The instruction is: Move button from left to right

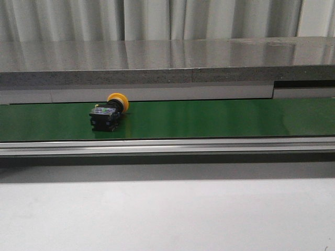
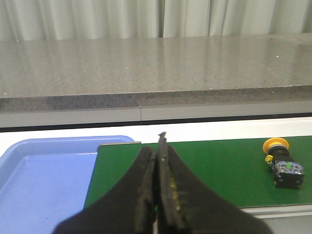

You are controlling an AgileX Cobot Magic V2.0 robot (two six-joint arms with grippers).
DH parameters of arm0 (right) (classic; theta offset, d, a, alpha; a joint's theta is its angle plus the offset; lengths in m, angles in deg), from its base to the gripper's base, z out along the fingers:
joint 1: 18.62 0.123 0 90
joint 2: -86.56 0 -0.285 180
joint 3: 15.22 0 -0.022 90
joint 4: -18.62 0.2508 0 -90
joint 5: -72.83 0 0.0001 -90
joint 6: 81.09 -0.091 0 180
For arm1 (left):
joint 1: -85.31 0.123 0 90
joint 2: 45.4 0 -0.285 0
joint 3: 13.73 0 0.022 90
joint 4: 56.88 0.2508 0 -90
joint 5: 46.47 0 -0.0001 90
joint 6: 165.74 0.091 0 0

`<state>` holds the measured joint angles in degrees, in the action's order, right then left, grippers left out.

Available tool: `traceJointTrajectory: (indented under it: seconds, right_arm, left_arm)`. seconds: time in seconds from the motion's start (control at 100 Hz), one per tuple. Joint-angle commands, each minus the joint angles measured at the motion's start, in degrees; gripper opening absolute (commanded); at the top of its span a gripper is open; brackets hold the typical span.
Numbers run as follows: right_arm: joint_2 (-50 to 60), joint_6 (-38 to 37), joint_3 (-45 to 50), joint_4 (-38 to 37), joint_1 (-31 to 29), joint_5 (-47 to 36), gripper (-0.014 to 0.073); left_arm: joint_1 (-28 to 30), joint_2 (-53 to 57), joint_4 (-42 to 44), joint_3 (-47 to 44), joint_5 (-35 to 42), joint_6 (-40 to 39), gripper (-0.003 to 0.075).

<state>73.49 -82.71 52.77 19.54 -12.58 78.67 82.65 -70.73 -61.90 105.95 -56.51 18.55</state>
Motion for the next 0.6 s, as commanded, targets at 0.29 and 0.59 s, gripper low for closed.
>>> traceJointTrajectory:
  seconds: [0.29, 0.59]
  right_arm:
    - [-27.8, 0.0, -24.9, 0.0, 0.0, 18.2, -0.0067]
    - [-47.5, 0.0, -38.1, 1.9, 0.0, 26.9, -0.0067]
  left_arm:
    - [-0.5, -0.3, -0.7, 1.5, 4.9, 0.0, -0.002]
    - [-0.5, -0.3, -0.7, 1.5, 4.9, 0.0, -0.002]
